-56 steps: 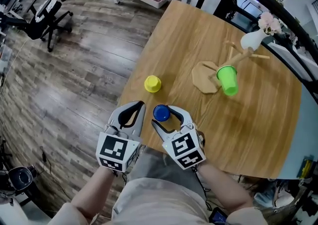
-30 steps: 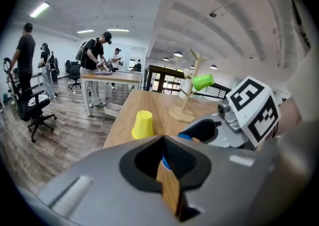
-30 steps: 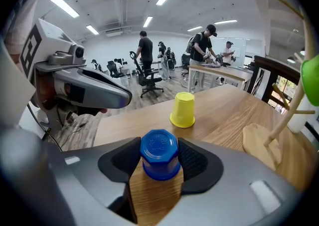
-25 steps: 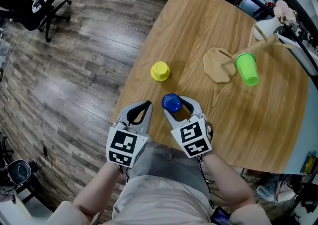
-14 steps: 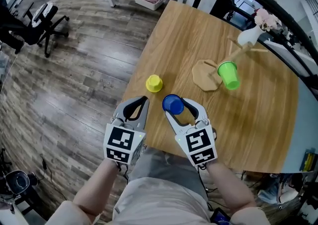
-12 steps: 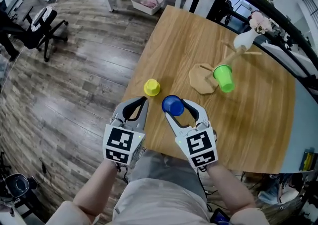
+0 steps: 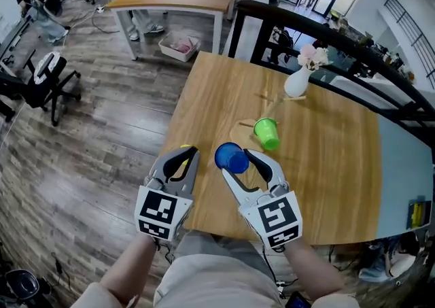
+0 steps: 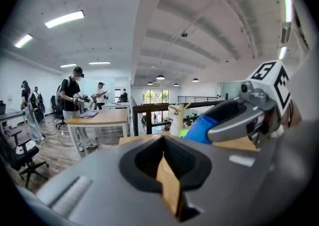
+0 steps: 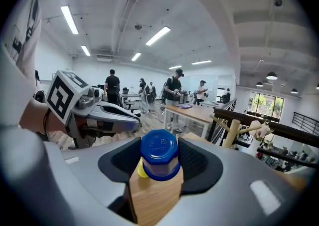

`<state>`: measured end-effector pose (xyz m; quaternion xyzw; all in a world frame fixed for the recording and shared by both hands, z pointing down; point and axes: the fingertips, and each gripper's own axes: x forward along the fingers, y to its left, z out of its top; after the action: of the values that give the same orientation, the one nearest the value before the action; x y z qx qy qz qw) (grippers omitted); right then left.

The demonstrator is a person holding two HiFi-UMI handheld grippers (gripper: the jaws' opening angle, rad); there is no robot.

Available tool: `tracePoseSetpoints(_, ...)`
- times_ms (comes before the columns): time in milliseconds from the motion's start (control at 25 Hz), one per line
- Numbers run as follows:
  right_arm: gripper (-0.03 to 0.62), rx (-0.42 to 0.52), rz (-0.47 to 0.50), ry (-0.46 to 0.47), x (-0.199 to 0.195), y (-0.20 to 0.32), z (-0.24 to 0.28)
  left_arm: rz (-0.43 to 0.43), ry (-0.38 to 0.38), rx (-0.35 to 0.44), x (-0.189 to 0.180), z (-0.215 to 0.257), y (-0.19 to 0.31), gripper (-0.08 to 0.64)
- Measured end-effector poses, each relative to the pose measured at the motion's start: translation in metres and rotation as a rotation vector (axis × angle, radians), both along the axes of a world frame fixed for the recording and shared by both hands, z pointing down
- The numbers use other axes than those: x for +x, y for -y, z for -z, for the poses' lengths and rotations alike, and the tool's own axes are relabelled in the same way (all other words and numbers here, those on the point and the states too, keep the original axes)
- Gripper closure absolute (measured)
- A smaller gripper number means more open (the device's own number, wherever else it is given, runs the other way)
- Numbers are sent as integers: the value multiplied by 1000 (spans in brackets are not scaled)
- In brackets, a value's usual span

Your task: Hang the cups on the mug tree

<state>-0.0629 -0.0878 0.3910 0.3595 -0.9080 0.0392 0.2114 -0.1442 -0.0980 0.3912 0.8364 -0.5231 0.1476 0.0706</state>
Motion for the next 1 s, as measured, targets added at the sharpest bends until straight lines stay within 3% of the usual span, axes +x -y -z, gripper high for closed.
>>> tracePoseSetpoints(440,354,167,-108,122,72,0,125,-83,-41,153,53,102,12,558)
tracePoseSetpoints(640,354,214,-141,179,95,-7,161,-122,-13,234,75,139,4,558)
tracePoseSetpoints(1000,354,286,-184,224,131,-19,202,-141,-26,256,95,161,-10,558)
